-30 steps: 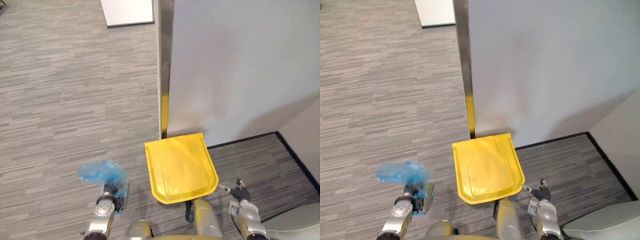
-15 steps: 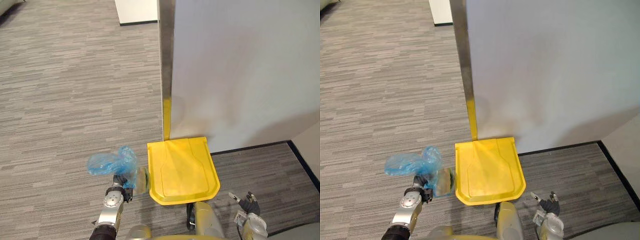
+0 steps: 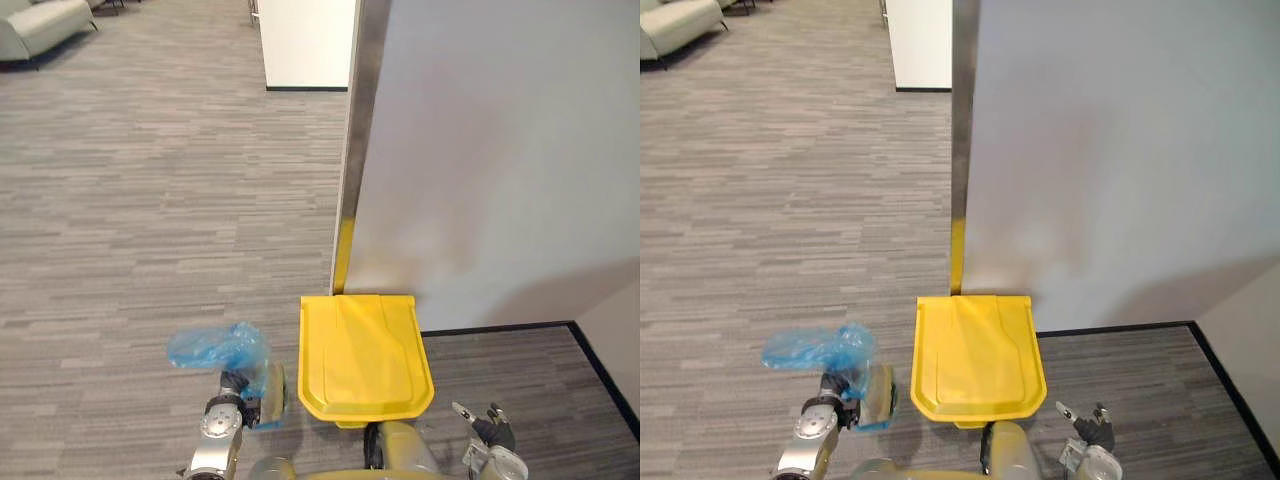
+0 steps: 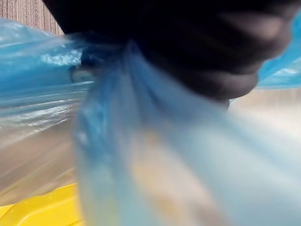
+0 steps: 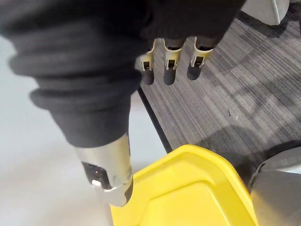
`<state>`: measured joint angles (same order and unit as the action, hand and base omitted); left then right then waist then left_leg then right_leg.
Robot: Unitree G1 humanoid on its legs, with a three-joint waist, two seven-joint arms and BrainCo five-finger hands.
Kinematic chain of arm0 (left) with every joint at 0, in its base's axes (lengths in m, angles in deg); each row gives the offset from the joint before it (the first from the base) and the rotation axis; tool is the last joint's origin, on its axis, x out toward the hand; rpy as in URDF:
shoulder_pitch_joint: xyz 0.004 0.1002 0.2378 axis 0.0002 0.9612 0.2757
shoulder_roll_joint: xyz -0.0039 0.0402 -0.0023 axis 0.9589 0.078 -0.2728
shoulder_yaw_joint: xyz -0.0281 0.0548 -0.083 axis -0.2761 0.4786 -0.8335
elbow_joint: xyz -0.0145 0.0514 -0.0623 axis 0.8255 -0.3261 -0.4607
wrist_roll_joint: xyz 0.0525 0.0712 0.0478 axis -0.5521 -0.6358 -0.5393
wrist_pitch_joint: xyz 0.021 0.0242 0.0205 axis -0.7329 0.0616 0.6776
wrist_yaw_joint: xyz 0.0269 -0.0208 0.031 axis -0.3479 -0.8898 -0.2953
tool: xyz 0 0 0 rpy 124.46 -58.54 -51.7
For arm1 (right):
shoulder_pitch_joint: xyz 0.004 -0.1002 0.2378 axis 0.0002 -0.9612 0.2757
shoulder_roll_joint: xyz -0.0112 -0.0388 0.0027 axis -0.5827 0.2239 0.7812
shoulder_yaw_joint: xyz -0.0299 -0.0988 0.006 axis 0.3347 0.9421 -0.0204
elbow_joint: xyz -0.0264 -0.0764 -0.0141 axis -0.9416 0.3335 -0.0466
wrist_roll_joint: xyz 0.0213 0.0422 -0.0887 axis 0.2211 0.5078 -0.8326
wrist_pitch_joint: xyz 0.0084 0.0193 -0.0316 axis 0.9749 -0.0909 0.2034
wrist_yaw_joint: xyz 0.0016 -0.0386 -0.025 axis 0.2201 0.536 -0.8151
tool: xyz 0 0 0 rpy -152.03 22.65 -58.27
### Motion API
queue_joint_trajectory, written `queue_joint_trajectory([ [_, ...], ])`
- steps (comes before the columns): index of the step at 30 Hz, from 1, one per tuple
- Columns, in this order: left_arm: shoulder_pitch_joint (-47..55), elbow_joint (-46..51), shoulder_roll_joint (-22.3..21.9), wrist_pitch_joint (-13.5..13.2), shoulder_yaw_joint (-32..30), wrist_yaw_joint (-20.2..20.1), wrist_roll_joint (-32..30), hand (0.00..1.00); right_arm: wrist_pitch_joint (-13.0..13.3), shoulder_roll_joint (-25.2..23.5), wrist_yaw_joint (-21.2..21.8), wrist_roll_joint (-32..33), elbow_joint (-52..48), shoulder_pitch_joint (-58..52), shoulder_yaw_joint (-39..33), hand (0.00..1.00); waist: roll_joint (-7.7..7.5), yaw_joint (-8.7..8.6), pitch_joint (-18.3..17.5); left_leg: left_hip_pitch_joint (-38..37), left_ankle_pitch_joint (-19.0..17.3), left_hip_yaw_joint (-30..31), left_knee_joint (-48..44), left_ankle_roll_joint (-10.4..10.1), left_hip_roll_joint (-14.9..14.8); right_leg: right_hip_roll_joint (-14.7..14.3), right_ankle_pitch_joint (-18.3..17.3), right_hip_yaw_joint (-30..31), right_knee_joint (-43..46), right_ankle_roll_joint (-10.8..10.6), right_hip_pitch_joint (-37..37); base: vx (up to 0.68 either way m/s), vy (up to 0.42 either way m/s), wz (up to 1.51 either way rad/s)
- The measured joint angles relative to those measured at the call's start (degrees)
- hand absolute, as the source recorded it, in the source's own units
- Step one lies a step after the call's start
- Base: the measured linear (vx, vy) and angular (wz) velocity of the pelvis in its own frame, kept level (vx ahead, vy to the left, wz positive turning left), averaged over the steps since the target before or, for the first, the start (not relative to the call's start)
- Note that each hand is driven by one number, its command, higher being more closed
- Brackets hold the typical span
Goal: Gather rubbish on tea table into small bin, then transfer packed bag to large trash can.
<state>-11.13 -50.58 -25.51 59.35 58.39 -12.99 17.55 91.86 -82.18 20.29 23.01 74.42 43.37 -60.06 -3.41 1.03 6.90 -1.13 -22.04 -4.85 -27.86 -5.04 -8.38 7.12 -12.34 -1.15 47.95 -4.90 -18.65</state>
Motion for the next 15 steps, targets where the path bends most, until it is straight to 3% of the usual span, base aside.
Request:
queue_joint_trajectory([
  [2,1.2,0.4,0.0,0.2,-0.5,0.0,0.0,1.00,0.0,0.0,0.0,-0.2,0.1,-0.1,0.1,0.00,-1.73,0.39,-1.0,1.4,0.2,-0.2,-1.6,-0.4,0.7,1.4,-2.6,-0.2,2.1,-0.7,1.2,-0.08,-0.075,0.10],
  [3,1.4,0.1,-0.8,0.7,-1.6,0.1,0.1,1.00,0.2,0.8,0.0,-0.3,0.3,0.9,0.7,0.00,-1.97,0.63,-1.5,3.4,1.6,-0.6,-1.9,0.0,0.7,0.4,-2.3,-1.7,-3.4,-1.1,1.6,-0.12,-0.049,-0.27],
  [4,1.4,-0.1,-1.2,0.8,-1.6,0.0,0.1,1.00,0.3,0.9,0.0,-0.5,0.6,2.0,1.0,0.00,-1.28,1.79,-2.2,4.6,2.8,-1.3,-0.2,0.7,0.8,-1.1,-2.5,-1.3,-10.2,-1.2,3.6,-0.21,-0.001,-0.86],
  [5,1.2,0.7,-2.5,0.2,-1.9,0.1,0.2,1.00,0.6,2.3,-0.1,-0.8,1.6,4.3,1.3,0.00,0.67,3.75,-2.1,5.1,6.6,-3.3,6.0,0.5,0.5,-2.2,-3.7,0.7,-12.8,0.0,4.2,-0.25,-0.001,-0.83],
  [6,0.4,0.7,-2.3,-0.4,-2.2,0.2,0.4,1.00,0.7,2.4,-0.1,-1.2,2.8,5.7,2.1,0.00,-0.39,3.89,-1.2,5.7,8.5,-4.4,6.0,0.3,1.3,-1.2,-5.1,0.1,-12.0,0.0,5.8,-0.26,-0.063,-0.74],
  [7,-0.4,0.3,-1.7,-0.1,-2.2,0.5,0.7,1.00,0.7,2.8,0.0,-1.3,3.7,6.9,2.9,0.00,-0.35,3.72,-0.8,7.5,9.4,-4.6,6.0,0.2,1.0,-1.8,-5.9,0.4,-17.9,1.3,7.3,-0.27,-0.074,0.00],
  [8,-0.9,-0.4,-1.4,0.2,-1.8,0.9,1.1,1.00,0.7,3.5,-0.1,-1.3,4.9,8.7,3.9,0.00,1.91,2.90,0.3,8.9,10.7,-3.4,6.5,-0.6,-0.5,-3.5,-2.3,-1.0,-22.0,2.0,8.1,-0.21,-0.075,0.10],
  [9,-1.1,-1.1,-1.1,0.2,-1.6,1.0,1.2,1.00,0.7,3.5,-0.2,-1.3,5.7,9.3,4.3,0.00,2.40,2.92,0.7,8.9,12.5,-3.0,8.6,-1.0,-1.0,-4.1,-0.2,-1.6,-24.5,2.6,8.5,-0.25,-0.082,0.25],
  [10,-0.7,-1.3,-0.8,0.3,-1.5,1.1,1.7,1.00,0.7,3.3,-0.3,-1.3,6.7,9.5,4.6,0.00,2.42,2.79,0.9,8.6,15.3,-3.0,11.8,-1.6,-1.3,-4.5,1.6,-2.2,-26.4,3.0,8.5,-0.17,-0.103,0.17],
  [13,-0.1,-1.3,-0.1,0.3,-0.4,1.2,2.3,1.00,0.7,3.3,-1.2,-1.3,7.2,9.2,4.5,0.00,2.24,2.29,1.4,10.5,18.3,-1.6,12.8,-3.0,-2.0,-4.1,3.9,-5.7,-29.1,4.6,8.4,-0.20,-0.100,0.44],
  [14,0.0,-1.2,-0.2,0.3,-0.1,1.1,2.3,1.00,0.7,3.4,-1.4,-1.3,7.2,9.3,4.4,0.00,1.93,1.84,1.7,11.6,17.8,-2.2,10.6,-2.5,-2.6,-4.0,4.5,-6.4,-29.6,4.9,8.4,-0.16,-0.053,0.55],
  [15,0.4,-1.1,-0.1,0.4,0.1,1.1,2.3,1.00,0.7,3.5,-1.4,-1.3,7.2,9.3,4.5,0.00,2.19,1.39,1.6,12.5,15.9,-3.3,5.3,-0.6,-3.2,-3.8,5.1,-7.4,-30.2,5.5,8.3,-0.20,-0.025,0.43],
])
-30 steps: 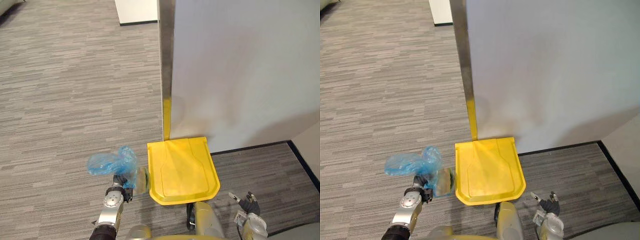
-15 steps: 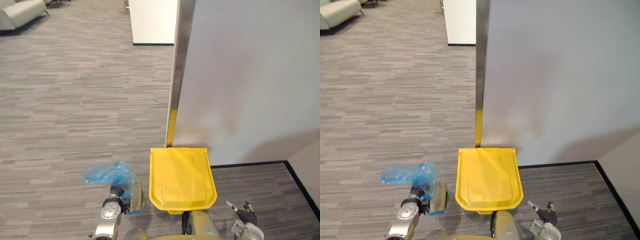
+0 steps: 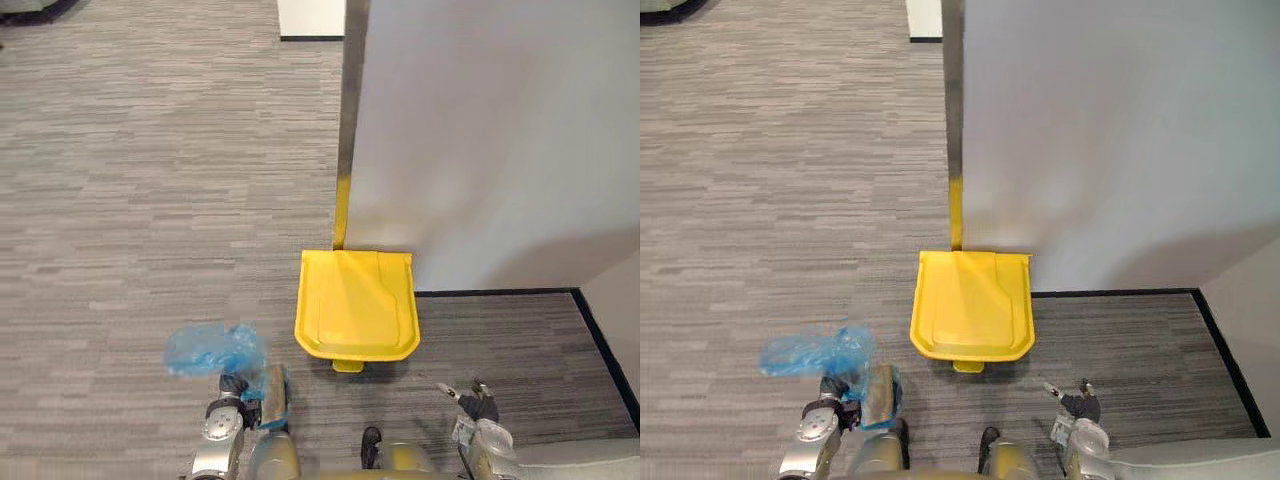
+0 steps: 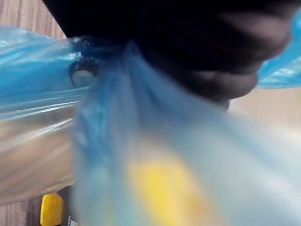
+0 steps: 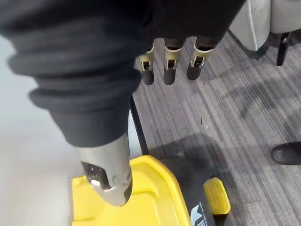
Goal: Gather rubbish on tea table into small bin, then transfer packed bag to large trash can.
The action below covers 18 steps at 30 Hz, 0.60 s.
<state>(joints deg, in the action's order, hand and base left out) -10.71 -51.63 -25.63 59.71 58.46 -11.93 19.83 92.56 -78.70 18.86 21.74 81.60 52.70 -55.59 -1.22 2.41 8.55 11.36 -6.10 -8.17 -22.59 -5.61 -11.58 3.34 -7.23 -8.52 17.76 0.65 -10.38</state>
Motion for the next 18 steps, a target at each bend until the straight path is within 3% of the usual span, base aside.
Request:
queue_joint_trajectory([
  [1,0.3,0.0,0.0,0.0,0.0,-0.1,0.0,1.00,0.0,0.0,0.0,0.0,0.0,-0.1,0.0,0.00,-0.21,-0.17,0.1,-0.2,-1.7,-0.1,-3.0,1.0,-0.2,0.4,0.3,-0.5,0.0,0.0,0.0,-0.23,0.029,0.45],
  [4,0.6,-0.2,0.1,0.0,0.7,-0.2,0.0,1.00,0.0,0.5,0.1,0.0,0.2,-1.3,0.0,0.00,-0.21,-0.49,0.1,-3.5,-6.0,-0.6,-8.0,1.5,-0.6,2.1,1.7,-1.6,-0.5,-1.0,-0.7,-0.22,0.153,0.29],
  [5,0.6,-0.7,0.0,0.0,0.8,-0.3,-0.1,1.00,0.1,0.9,0.1,0.0,0.8,-1.6,0.0,0.00,0.66,-1.26,-0.4,-5.7,-7.5,-1.8,-5.5,1.6,-1.0,2.4,2.7,-2.2,-1.4,-2.5,-0.7,-0.17,0.244,0.38],
  [6,0.4,-1.8,0.2,0.0,0.9,-0.3,-0.1,1.00,0.1,1.2,0.1,0.0,2.0,-1.2,-0.3,0.00,1.89,-1.89,-1.0,-7.8,-9.2,-2.9,2.5,-0.2,-0.3,2.4,4.5,-2.7,-3.2,-4.2,-1.1,-0.14,0.231,0.31],
  [9,0.2,-4.2,2.7,0.4,2.4,-0.3,-0.1,1.00,-0.4,0.1,0.3,0.0,3.9,-2.7,-0.9,0.00,0.04,-2.44,-2.2,-9.6,-3.5,-3.5,11.3,1.6,5.4,5.4,8.5,-1.8,-10.1,-5.8,0.2,-0.07,0.178,0.23],
  [11,0.2,-4.8,3.7,0.4,2.7,-0.3,-0.2,1.00,-0.4,0.3,0.2,0.0,4.7,-2.6,-2.1,0.00,0.18,-3.39,-2.2,-10.1,-2.9,-3.1,12.4,2.2,6.8,6.0,11.0,-0.9,-12.4,-5.9,1.9,-0.05,0.155,0.23],
  [18,0.3,-7.5,5.0,0.4,2.7,-0.3,-0.4,1.00,-0.4,0.9,0.3,0.0,6.3,-1.6,-2.2,0.00,1.75,-3.46,-2.9,-11.6,-2.5,-3.7,13.9,1.6,6.7,4.7,13.2,-0.1,-16.0,-5.7,3.2,0.02,0.009,-0.10],
])
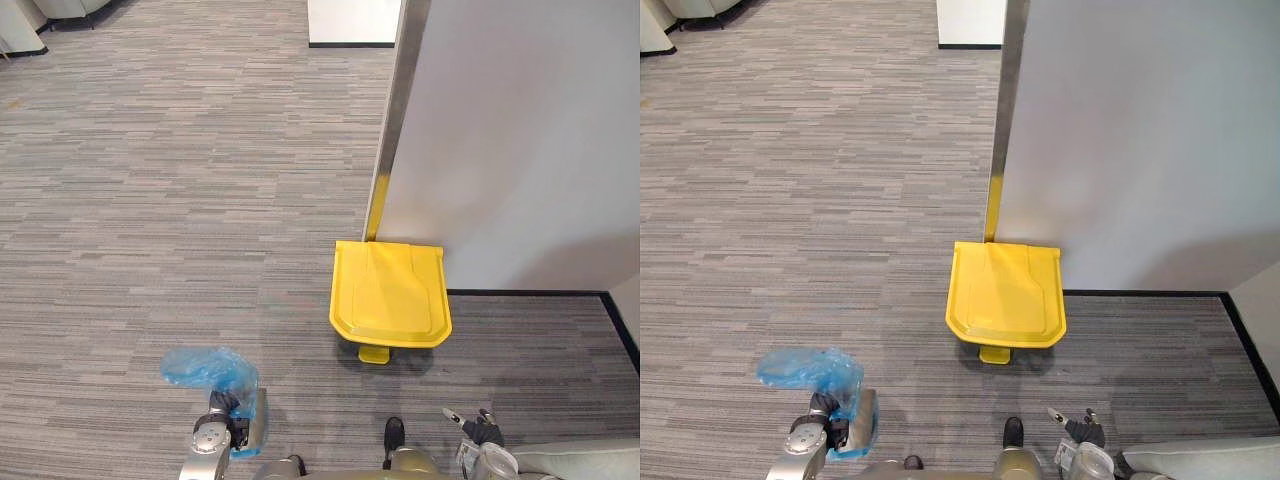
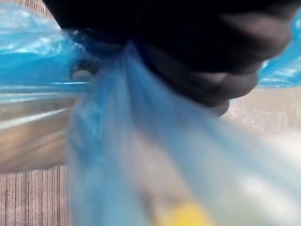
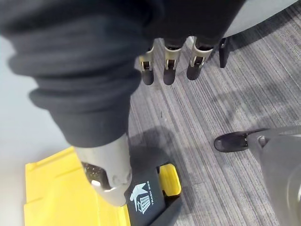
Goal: Gather rubbish on tea table into small bin, then transfer packed bag to large trash can.
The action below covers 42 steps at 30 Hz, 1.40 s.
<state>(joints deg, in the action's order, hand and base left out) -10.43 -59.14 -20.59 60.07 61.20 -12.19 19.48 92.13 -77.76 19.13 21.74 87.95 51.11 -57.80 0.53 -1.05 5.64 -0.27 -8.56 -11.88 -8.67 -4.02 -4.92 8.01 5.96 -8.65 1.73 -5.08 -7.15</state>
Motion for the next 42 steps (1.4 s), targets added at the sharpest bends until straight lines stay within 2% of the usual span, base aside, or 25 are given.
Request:
queue_joint_trajectory([
  [3,-0.1,-0.6,0.0,0.0,0.0,0.0,0.0,1.00,0.0,1.5,0.0,0.0,0.0,0.5,0.3,0.00,-0.11,-0.02,0.0,-2.1,0.1,-1.1,1.0,-0.2,-0.8,-1.1,0.3,0.9,-0.7,0.4,1.2,0.02,-0.054,-0.18],
  [10,-0.5,-1.5,0.1,-0.1,-0.4,0.0,0.0,1.00,-0.1,2.5,0.0,-0.6,1.1,1.7,2.4,0.00,-1.28,-0.60,0.7,-2.7,-0.3,-2.4,0.5,-0.2,-0.8,-1.1,0.0,2.0,0.5,0.5,1.2,-0.04,-0.006,-0.09],
  [14,-0.8,-1.5,0.1,-0.3,-0.4,0.0,0.1,1.00,-0.1,2.5,0.0,-0.6,1.3,1.6,2.5,0.00,-1.49,-0.99,1.7,-2.0,-1.8,-2.3,-2.5,-0.1,-0.9,-0.6,-3.3,3.6,7.3,0.2,-1.3,-0.06,0.001,-0.03],
  [17,-1.4,-1.5,0.1,-0.4,-0.4,0.0,0.1,1.00,-0.1,2.4,0.0,-0.5,1.6,1.4,2.4,0.00,-1.39,-1.23,2.0,-1.5,-2.5,-1.8,-3.4,-0.3,-0.9,-0.4,-4.5,3.6,8.0,-0.3,-1.6,-0.07,-0.008,0.06],
  [24,-1.7,-1.6,0.1,-0.4,-1.1,0.0,0.0,1.00,-0.1,1.9,0.0,-0.4,2.0,1.5,2.1,0.00,-1.42,-0.39,2.0,0.0,-2.3,-0.6,-3.2,-0.1,-1.1,-0.8,-4.8,3.1,7.0,-0.6,-2.0,0.03,-0.009,0.07],
  [34,-2.3,-2.4,0.5,-0.4,-1.0,0.0,0.0,1.00,0.0,1.7,0.1,-0.4,2.2,2.0,2.0,0.00,-1.16,0.29,1.7,-2.8,-2.3,0.4,-1.5,0.0,-1.0,-1.2,-5.0,4.4,7.0,0.0,0.4,0.07,0.019,0.06],
  [37,-2.1,-2.5,0.4,-0.4,-1.0,0.0,0.0,1.00,0.0,1.5,0.1,-0.4,2.1,1.9,2.3,0.00,-1.13,0.40,1.8,-2.4,-4.3,0.3,-5.0,0.2,-1.5,-1.3,-5.8,5.1,8.8,0.3,0.7,-0.03,0.013,-0.04],
  [39,-1.8,-1.0,0.4,-0.4,-1.1,0.0,0.1,1.00,-0.1,0.8,0.0,-0.4,0.5,1.6,2.6,0.00,-1.57,0.50,2.4,-0.5,-9.4,0.1,-13.0,0.3,-2.8,-1.3,-10.1,6.0,17.1,-0.1,-1.8,-0.10,0.022,-0.13],
  [40,-1.7,-0.3,0.4,-0.4,-1.0,0.0,0.1,1.00,-0.1,0.5,0.0,-0.4,-0.3,1.4,2.7,0.00,-1.75,0.52,2.5,0.0,-10.8,0.4,-15.4,0.5,-3.3,-1.0,-11.3,6.0,19.6,-0.2,-2.5,-0.13,0.003,-0.12],
  [41,-1.3,0.7,0.4,-0.4,-1.0,0.0,0.1,1.00,-0.1,-0.2,0.0,-0.4,-2.1,0.8,2.7,0.00,-2.10,0.62,3.0,0.4,-13.2,0.6,-18.7,1.2,-3.8,-0.1,-12.9,5.8,24.3,-0.1,-3.9,-0.14,-0.007,-0.06],
  [42,-1.1,1.6,0.5,-0.3,-1.0,0.0,0.1,1.00,-0.1,-1.2,0.0,-0.4,-4.1,0.1,2.6,0.00,-2.43,0.36,4.0,-0.4,-14.4,0.6,-20.2,1.5,-3.9,0.7,-13.1,5.2,31.0,-0.2,-6.1,-0.11,-0.011,-0.07],
])
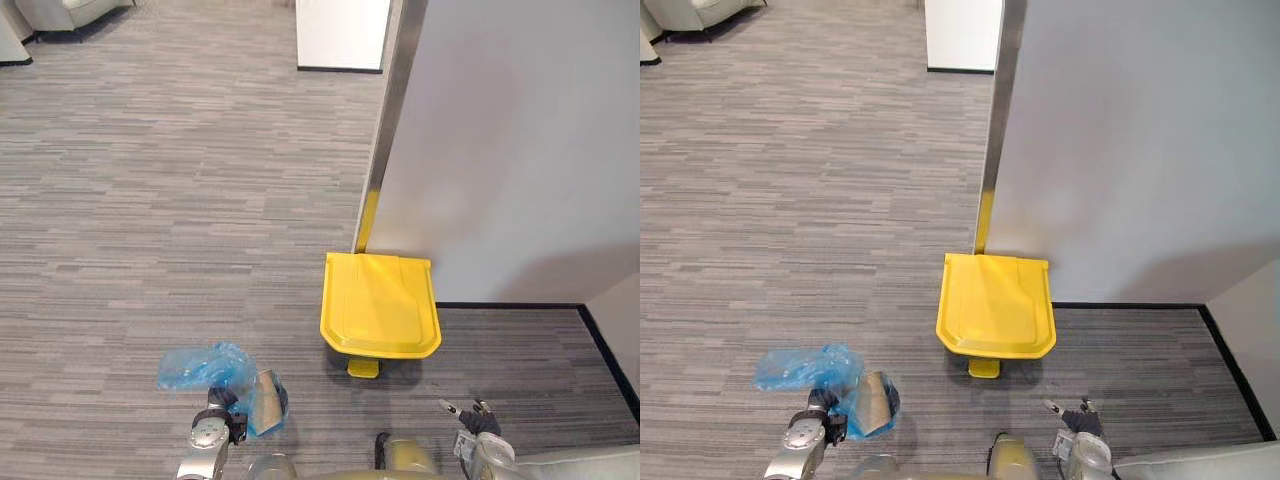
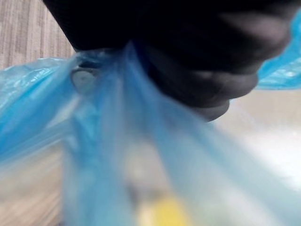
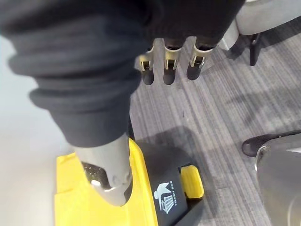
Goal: Gather rubbish on tea table into small bin, then transfer packed bag to large trash can.
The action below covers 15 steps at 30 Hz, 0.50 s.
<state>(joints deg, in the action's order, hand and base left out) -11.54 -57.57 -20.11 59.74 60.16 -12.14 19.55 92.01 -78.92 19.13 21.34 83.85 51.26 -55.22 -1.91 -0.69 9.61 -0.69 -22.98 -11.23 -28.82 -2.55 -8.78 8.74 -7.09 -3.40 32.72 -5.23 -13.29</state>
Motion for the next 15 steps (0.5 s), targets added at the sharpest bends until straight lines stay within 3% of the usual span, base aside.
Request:
queue_joint_trajectory([
  [2,-0.5,0.4,0.0,0.2,0.1,0.0,0.0,1.00,-0.3,-0.8,0.0,0.0,-0.7,-0.4,0.0,0.00,-0.17,0.24,1.6,-2.0,-1.0,-0.2,-1.5,0.3,-0.9,-0.7,-2.2,-1.6,5.4,0.7,-4.6,-0.01,-0.050,-0.10],
  [4,-1.9,0.3,0.4,0.4,0.1,0.0,0.0,1.00,-0.5,-1.1,-0.1,0.0,-1.7,-0.5,0.0,0.00,-0.99,0.89,2.3,-2.3,-2.1,-0.4,-2.8,-0.3,-1.6,-1.8,-1.5,-2.8,-2.2,0.1,-6.5,0.00,-0.116,-0.03],
  [5,-3.4,0.3,0.7,0.3,0.2,0.0,0.0,1.00,-0.5,-1.1,-0.1,0.0,-2.7,-0.5,0.0,0.00,-1.84,1.06,2.9,-2.2,-3.0,0.0,-4.1,-1.0,-1.4,-1.9,0.8,-3.9,-8.1,0.4,-6.8,0.03,-0.153,0.35],
  [6,-4.5,0.3,0.2,0.4,0.2,0.0,0.0,1.00,-0.4,-0.7,-0.2,0.0,-3.1,-0.4,-0.3,0.00,-1.32,0.76,3.6,-2.1,-3.8,1.6,-5.2,-1.5,-1.7,-2.1,4.5,-3.6,-8.7,0.5,-5.7,0.14,-0.215,0.61],
  [7,-5.9,0.6,-0.5,0.1,1.0,0.0,0.1,1.00,-0.5,0.2,-0.3,0.0,-3.8,0.1,-0.7,0.00,-0.24,0.64,4.3,-2.3,-4.2,2.9,-5.4,-1.8,-2.4,-3.0,4.6,-4.6,-8.0,0.1,-4.9,0.15,-0.158,0.55],
  [9,-6.6,1.6,-0.4,-0.2,1.0,0.0,0.1,1.00,-0.4,0.1,-0.4,0.0,-5.5,0.2,-1.4,0.00,0.18,0.82,5.1,-2.3,-3.8,3.6,-5.1,-1.8,-2.3,-3.1,4.6,-4.0,-5.4,0.1,-5.9,0.14,-0.181,0.34],
  [11,-7.2,1.7,-0.4,-0.2,1.0,0.0,0.0,1.00,-0.4,-0.4,-0.3,0.0,-6.7,-0.1,-2.5,0.00,-0.16,0.74,5.8,-3.1,-3.7,4.4,-5.4,-1.9,-1.9,-3.2,2.9,-2.2,-0.7,1.3,-6.6,0.10,-0.150,0.46],
  [15,-7.1,1.7,-0.9,-0.2,1.0,-0.8,-0.2,1.00,-0.5,-1.6,0.0,0.0,-7.8,-3.2,-6.0,0.00,-0.64,1.54,5.9,-3.4,-4.5,7.5,-7.8,-1.3,-1.8,-3.8,-4.8,-0.1,8.0,2.2,-6.6,0.15,-0.158,0.57],
])
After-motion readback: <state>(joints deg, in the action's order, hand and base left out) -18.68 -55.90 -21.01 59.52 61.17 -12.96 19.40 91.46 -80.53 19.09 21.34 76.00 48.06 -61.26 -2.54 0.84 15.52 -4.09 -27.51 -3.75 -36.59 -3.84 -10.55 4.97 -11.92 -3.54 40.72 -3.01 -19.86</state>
